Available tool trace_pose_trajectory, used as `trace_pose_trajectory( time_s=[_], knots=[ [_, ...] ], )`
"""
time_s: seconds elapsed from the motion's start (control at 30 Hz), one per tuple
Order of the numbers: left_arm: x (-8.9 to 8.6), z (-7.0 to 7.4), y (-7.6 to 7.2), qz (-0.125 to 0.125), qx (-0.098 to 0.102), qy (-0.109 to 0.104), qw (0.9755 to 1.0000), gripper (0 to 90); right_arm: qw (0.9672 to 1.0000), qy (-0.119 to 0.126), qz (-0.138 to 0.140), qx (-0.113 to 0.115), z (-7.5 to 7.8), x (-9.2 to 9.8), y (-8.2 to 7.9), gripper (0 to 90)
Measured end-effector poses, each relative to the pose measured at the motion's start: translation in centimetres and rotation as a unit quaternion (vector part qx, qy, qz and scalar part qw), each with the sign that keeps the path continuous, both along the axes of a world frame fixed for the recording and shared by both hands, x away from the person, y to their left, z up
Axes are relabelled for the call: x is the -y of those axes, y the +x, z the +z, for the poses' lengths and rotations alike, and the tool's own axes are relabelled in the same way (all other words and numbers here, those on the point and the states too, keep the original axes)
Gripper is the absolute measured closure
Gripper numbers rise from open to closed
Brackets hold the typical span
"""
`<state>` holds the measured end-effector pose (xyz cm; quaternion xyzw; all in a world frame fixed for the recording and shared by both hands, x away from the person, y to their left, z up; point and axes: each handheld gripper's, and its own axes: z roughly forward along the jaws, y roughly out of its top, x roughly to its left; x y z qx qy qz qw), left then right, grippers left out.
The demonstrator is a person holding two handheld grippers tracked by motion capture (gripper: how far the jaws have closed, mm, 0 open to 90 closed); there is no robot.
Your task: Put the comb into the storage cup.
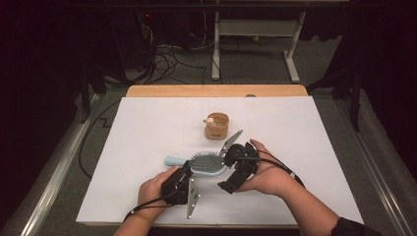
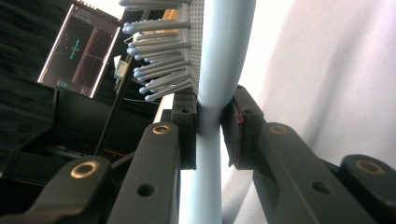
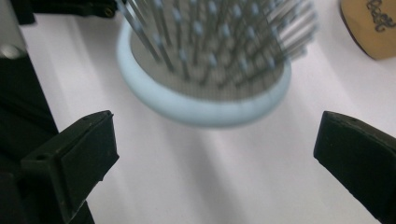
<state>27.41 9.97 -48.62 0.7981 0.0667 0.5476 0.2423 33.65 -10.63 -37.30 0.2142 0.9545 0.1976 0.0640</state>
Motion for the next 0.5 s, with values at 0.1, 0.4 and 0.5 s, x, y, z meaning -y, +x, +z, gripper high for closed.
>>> trace_pose_trajectory(
  time_s=[0.1, 0.4, 0.5],
  knots=[
    [-0.1, 0.2, 0.1, 0.002, -0.004, -0.008, 1.0, 76.6, 1.0, -0.002, -0.005, -0.001, -0.2, 0.5, 0.0, 0.1],
    [-0.6, 0.7, 0.3, 0.007, -0.014, -0.041, 0.999, 76.7, 0.9995, -0.01, -0.029, -0.002, -1.2, 2.5, 0.5, 0.1],
    [-0.8, 0.8, 0.4, 0.011, -0.015, -0.048, 0.9987, 76.8, 0.9993, -0.016, -0.034, -0.001, -1.7, 3.2, 0.7, 0.1]
  ],
)
